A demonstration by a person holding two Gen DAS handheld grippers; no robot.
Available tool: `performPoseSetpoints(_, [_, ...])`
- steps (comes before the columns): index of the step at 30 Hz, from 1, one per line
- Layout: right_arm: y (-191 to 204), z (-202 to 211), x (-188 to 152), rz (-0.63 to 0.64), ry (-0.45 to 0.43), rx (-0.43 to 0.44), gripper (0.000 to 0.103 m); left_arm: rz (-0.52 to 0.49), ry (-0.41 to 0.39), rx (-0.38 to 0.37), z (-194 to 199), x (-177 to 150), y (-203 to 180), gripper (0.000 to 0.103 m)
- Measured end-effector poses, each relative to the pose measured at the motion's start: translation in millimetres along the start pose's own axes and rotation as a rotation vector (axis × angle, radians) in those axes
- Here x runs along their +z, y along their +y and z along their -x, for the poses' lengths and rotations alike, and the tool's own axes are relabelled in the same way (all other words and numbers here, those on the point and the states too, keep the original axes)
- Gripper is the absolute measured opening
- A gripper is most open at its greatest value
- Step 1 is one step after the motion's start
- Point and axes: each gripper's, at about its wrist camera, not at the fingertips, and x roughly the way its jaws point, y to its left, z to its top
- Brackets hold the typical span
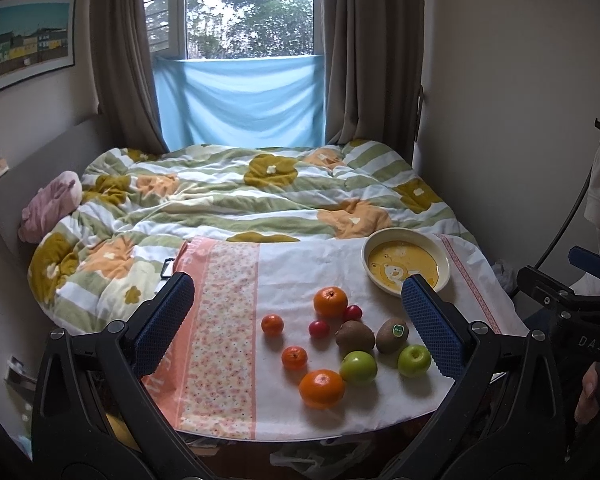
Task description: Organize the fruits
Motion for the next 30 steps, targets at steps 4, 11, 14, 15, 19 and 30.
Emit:
performPoseSetpoints(4, [10.7, 12.3, -4.1, -0.008, 0.017, -0.013, 0.103, -0.013, 0.008, -0.021, -3.0, 1.6, 4.7, 0.103])
performPoseSetpoints(11, [2.5, -5.2, -24.3, -0.058, 0.068, -0.015, 0.103, -0.026, 0.078, -0.097, -25.0, -25.1, 14.9, 0.103])
performPoseSetpoints(14, [1.2, -20.9, -38.7, -0.067, 0.095, -0.008, 0.103, -0.029, 0.135, -0.117, -44.4, -45.9, 16.4, 0.103])
performPoseSetpoints(15, [0.8, -27.1, -43.8, -0.074, 0.108, -0.002, 0.103, -0.028, 0.153, -0.123, -49.8, -52.8, 17.1, 0.103])
performPoseSetpoints(19, [-1.1, -55.8, -62.3, -0.099, 0.145, 0.025, 0.103, -0.025, 0.190, -0.143, -72.0, -82.2, 13.5, 0.103])
performPoseSetpoints(30, [1.4, -129.0, -109.8, -0.058, 0.183, 0.082, 0.103, -0.016, 0.254, -0.164, -136.4, -155.0, -5.2, 0.103])
